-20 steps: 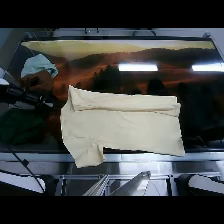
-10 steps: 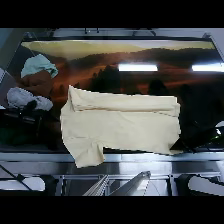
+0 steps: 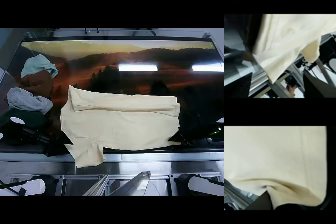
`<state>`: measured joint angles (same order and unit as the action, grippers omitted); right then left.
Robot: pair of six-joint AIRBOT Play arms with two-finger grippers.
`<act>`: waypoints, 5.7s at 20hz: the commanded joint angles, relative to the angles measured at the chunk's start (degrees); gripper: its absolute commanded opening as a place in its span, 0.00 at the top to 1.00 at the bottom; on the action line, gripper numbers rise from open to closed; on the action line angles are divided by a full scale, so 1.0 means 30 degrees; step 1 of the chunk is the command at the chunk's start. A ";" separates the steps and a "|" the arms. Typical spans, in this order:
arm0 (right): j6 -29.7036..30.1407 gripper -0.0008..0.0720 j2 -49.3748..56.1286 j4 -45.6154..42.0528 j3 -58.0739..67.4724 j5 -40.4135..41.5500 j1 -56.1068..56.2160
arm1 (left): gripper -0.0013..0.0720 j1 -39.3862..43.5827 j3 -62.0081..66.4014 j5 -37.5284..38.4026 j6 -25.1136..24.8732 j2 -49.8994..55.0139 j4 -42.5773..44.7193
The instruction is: Fold the shirts.
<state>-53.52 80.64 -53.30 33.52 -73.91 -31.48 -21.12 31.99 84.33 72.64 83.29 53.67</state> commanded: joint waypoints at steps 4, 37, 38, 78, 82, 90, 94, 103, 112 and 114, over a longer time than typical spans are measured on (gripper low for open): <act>0.0918 0.95 -0.0007 0.1705 0.0051 0.0984 0.0015 | 0.16 0.3060 -0.0714 -0.2958 0.0168 -0.0226 -0.1224; -0.0240 0.96 -0.1479 0.8721 0.3628 -0.1253 -0.2353 | 0.95 0.1829 0.9216 0.1836 -0.2171 -0.0080 -0.4918; 0.0204 0.96 -0.1377 0.8750 0.3636 -0.0109 -0.1807 | 0.95 0.2390 1.0484 0.1355 -0.2178 0.0933 -0.4911; -0.2477 0.96 0.4320 0.3985 1.1657 0.0466 0.2856 | 0.96 0.6499 2.5908 0.4714 0.0248 1.0506 -0.4947; -0.3169 0.96 0.3308 0.5807 1.3988 -0.1428 0.3402 | 0.96 0.6499 2.8130 0.5836 0.0627 1.0506 -0.5785; -0.2885 0.95 0.2812 1.0586 1.4258 0.2477 1.2524 | 0.96 0.6441 2.6906 0.4495 -0.0918 0.5756 -1.6349; -0.2878 0.95 0.3643 1.1081 1.4338 0.9041 1.8425 | 0.96 0.6441 2.6206 0.4488 -0.1508 0.2769 -1.6903; -0.3140 0.40 1.2378 1.0994 2.3948 0.8699 2.4196 | 0.96 0.6484 2.0604 0.4481 -0.3024 -0.2390 -1.6895; -0.6703 0.61 1.0273 0.5034 2.4429 -0.0925 1.8243 | 0.96 0.6477 1.6247 0.4328 -0.4437 -0.3854 -1.6910; -0.7643 0.67 0.9581 0.3279 2.4108 -0.2565 1.6320 | 0.96 0.6477 1.6043 0.4342 -0.4430 -0.3854 -1.6917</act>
<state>-71.13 111.81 -34.68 106.32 -71.83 24.69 -1.69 82.00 97.30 59.86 72.12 2.92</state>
